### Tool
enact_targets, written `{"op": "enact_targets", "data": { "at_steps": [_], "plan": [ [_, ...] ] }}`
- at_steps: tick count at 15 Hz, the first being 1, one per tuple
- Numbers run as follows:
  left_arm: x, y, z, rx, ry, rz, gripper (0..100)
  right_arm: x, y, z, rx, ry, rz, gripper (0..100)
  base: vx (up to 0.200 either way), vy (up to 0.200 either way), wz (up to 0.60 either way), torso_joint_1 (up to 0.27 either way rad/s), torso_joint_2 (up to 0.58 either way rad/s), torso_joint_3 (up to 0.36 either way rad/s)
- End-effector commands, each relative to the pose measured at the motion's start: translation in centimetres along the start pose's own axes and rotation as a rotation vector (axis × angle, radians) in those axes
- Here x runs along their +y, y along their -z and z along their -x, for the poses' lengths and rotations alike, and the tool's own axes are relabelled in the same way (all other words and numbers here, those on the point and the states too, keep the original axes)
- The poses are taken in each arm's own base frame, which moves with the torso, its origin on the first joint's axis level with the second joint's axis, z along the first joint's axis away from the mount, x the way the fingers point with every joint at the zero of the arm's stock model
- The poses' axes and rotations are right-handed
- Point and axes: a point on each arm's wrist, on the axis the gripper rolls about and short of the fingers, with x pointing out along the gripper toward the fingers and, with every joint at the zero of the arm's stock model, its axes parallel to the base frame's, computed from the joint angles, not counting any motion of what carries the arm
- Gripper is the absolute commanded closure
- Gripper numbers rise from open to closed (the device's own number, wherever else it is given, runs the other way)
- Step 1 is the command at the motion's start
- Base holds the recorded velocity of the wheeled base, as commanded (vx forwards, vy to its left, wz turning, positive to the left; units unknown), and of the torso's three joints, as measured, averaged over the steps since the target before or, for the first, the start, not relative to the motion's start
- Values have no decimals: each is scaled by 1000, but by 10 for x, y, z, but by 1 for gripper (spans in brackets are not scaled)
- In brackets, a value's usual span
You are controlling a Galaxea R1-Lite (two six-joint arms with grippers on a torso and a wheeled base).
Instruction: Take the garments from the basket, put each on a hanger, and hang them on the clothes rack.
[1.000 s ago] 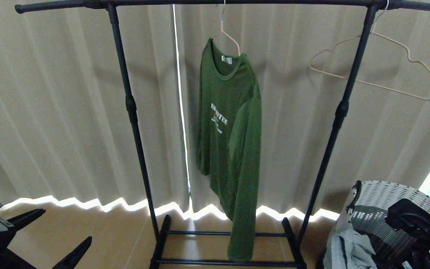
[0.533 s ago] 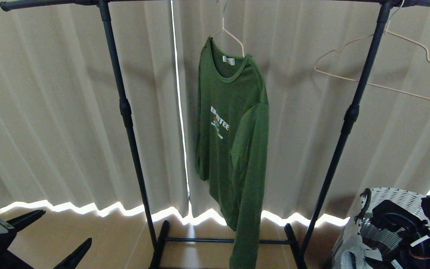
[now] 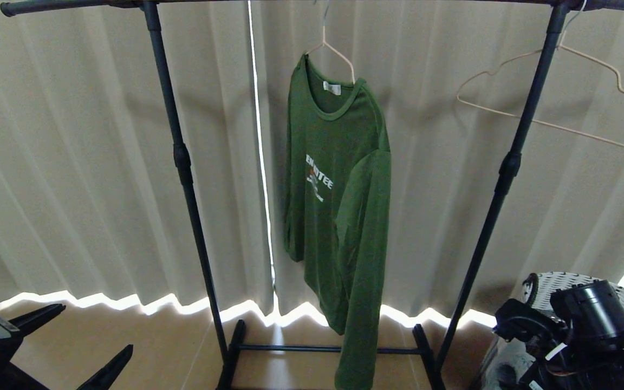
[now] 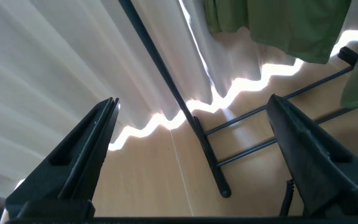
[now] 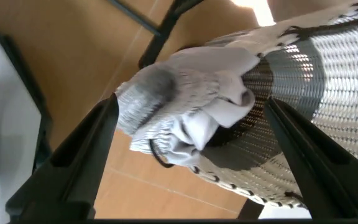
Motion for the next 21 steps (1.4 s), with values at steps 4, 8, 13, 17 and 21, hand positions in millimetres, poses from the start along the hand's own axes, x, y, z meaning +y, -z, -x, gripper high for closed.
{"op": "enact_targets", "data": {
  "at_steps": [4,8,13,17,21],
  "plan": [
    [0,-1,2,-15,-7,1,0,-5,-10,-35,135,73,1,0,0,0,0,0,0,0],
    [0,-1,2,-15,-4,0,0,-6,-13,-43,163,104,7,0,0,0,0,0,0,0],
    [0,0,2,-13,-3,0,0,-8,-13,-43,157,123,-4,100,0,0,0,0,0,0],
    [0,1,3,-11,-2,-1,0,-9,-9,-37,146,129,-17,100,0,0,0,0,0,0],
    [0,0,2,-10,-4,1,0,-15,-7,1,6,175,-62,100,0,0,0,0,0,0]
  ]
}}
